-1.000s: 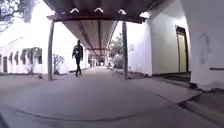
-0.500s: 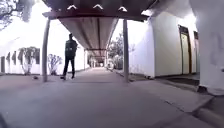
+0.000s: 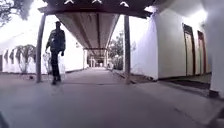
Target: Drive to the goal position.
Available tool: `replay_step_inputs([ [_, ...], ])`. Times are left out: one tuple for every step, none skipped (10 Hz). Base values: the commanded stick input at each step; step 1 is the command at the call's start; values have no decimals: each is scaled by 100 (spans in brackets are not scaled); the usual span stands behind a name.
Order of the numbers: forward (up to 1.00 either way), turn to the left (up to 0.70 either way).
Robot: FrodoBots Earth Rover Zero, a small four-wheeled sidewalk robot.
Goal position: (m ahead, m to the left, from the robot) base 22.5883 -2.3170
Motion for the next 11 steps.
replay_step_inputs([
  [66, 0],
  [66, 0],
  [66, 0],
  [66, 0],
  [66, 0],
  [66, 33],
  [66, 30],
  [66, 26],
  [66, 13],
  [66, 0],
  [66, 0],
])
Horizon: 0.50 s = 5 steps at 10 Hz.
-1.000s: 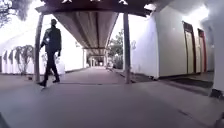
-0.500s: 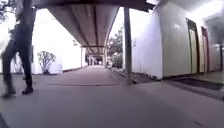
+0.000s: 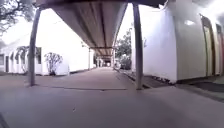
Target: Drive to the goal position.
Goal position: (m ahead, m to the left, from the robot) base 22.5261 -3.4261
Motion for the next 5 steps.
replay_step_inputs([
  [66, 0],
  [66, 0],
  [66, 0],
  [66, 0],
  [66, 0],
])
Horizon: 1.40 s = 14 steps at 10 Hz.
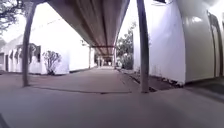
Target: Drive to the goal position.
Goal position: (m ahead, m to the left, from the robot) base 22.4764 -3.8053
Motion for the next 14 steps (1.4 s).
replay_step_inputs([
  [66, 1],
  [66, 3],
  [66, 26],
  [66, 17],
  [66, 0],
  [66, 0],
  [66, 0],
  [66, 0],
  [66, 0],
  [66, 0],
  [66, 0],
  [66, 0],
  [66, 0],
  [66, 0],
])
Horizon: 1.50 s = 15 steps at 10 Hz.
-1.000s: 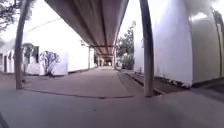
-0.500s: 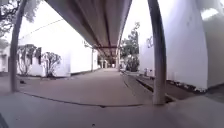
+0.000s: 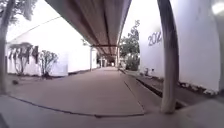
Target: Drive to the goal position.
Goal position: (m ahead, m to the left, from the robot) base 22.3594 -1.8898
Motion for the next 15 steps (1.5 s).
replay_step_inputs([
  [66, 0],
  [66, 0],
  [66, 0],
  [66, 0],
  [66, 0],
  [66, 0],
  [66, 0],
  [66, 0],
  [66, 0],
  [66, 0],
  [66, 0],
  [66, 0],
  [66, 0],
  [66, 0],
  [66, 0],
])
